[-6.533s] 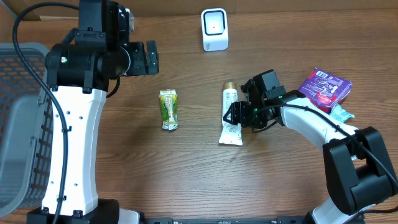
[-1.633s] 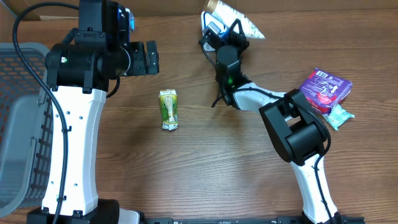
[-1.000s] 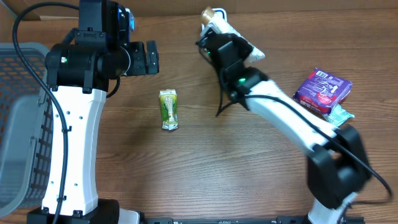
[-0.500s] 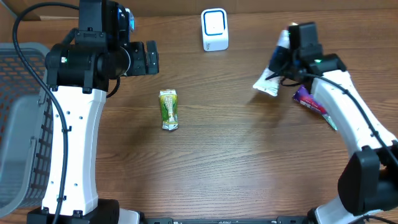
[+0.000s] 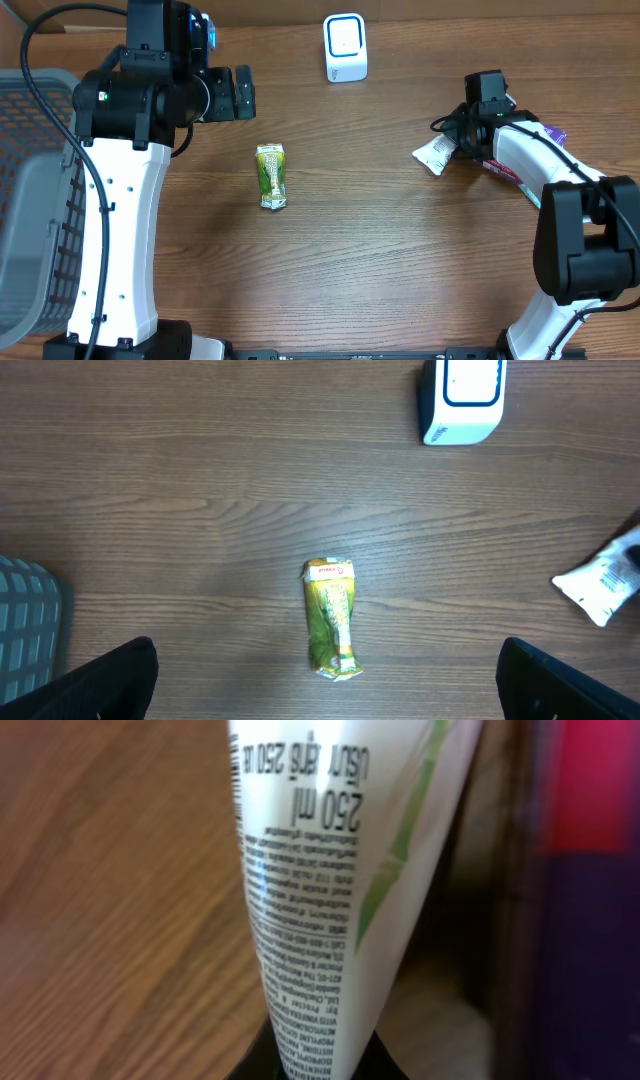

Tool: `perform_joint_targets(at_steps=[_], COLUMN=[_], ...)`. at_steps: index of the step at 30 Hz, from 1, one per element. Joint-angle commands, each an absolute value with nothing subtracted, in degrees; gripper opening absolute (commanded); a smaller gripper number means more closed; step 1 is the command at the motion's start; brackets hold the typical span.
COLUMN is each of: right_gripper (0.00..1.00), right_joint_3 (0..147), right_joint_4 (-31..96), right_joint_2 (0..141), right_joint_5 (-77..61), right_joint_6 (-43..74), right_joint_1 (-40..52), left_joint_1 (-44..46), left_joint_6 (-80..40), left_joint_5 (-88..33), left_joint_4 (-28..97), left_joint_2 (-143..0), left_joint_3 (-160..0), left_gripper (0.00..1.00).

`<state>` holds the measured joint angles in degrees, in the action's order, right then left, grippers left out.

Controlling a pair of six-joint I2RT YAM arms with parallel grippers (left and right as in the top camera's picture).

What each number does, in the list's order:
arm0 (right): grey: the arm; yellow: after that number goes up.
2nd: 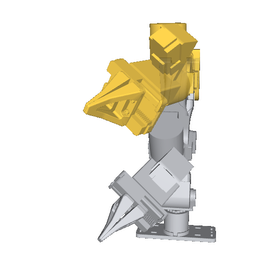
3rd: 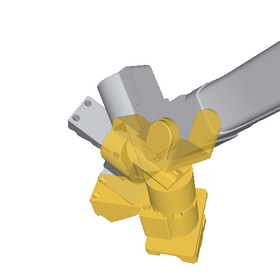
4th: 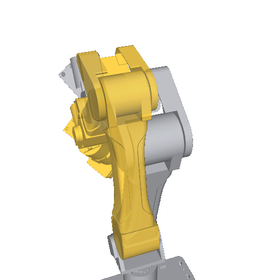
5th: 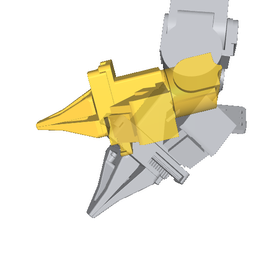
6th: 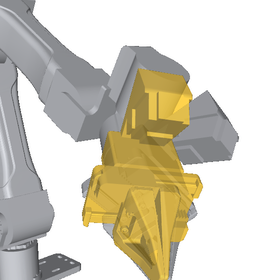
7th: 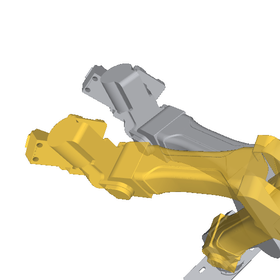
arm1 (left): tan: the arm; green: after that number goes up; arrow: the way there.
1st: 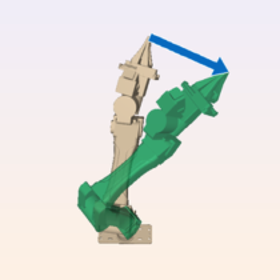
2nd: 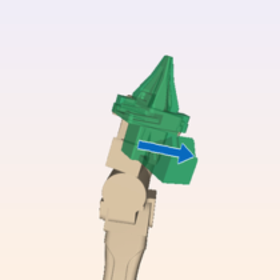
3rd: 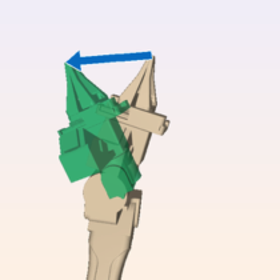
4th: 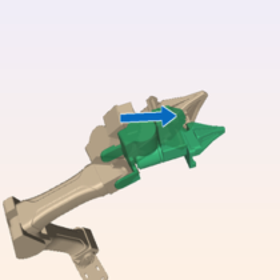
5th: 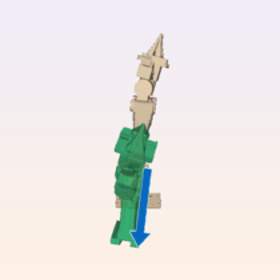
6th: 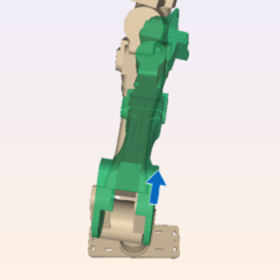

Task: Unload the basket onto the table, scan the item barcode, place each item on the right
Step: 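Carry white tube right and drop it near the purple bag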

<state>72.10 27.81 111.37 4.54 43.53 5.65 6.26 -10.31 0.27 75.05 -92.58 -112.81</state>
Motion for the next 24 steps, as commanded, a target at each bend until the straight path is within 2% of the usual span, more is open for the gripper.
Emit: perform_joint_targets(at_steps=[1,5,11,14,17,24], right_gripper=[0.04,0.05,0.41,0.65,0.72,0.8], right_joint_3=[72.71,72.84,74.08,76.29,78.35,79.2], right_joint_4=[31.22,35.22,40.56,43.24,45.15,45.58], right_joint_2=[110.59,110.37,107.9,104.75,101.78,98.87], right_joint_5=[9.43,8.58,2.48,-0.64,-4.21,-14.28], right_joint_6=[43.75,43.68,37.76,32.91,29.69,28.21], right_joint_1=[3.86,1.32,-0.62,-0.21,1.37,8.56], left_joint_1=[6.39,6.39,6.39,6.39,6.39,6.39], left_joint_6=[-9.82,-9.82,-9.82,-9.82,-9.82,-9.82], left_joint_5=[0.6,0.58,0.58,0.6,0.6,0.58], left_joint_4=[74.78,74.78,74.78,74.78,74.78,74.78], left_joint_2=[-92.68,-92.68,-92.68,-92.68,-92.68,-92.68], left_joint_3=[-113.34,-113.34,-113.34,-113.34,-113.34,-113.34], left_gripper=[1.0,1.0,1.0,0.99,0.99,1.0])
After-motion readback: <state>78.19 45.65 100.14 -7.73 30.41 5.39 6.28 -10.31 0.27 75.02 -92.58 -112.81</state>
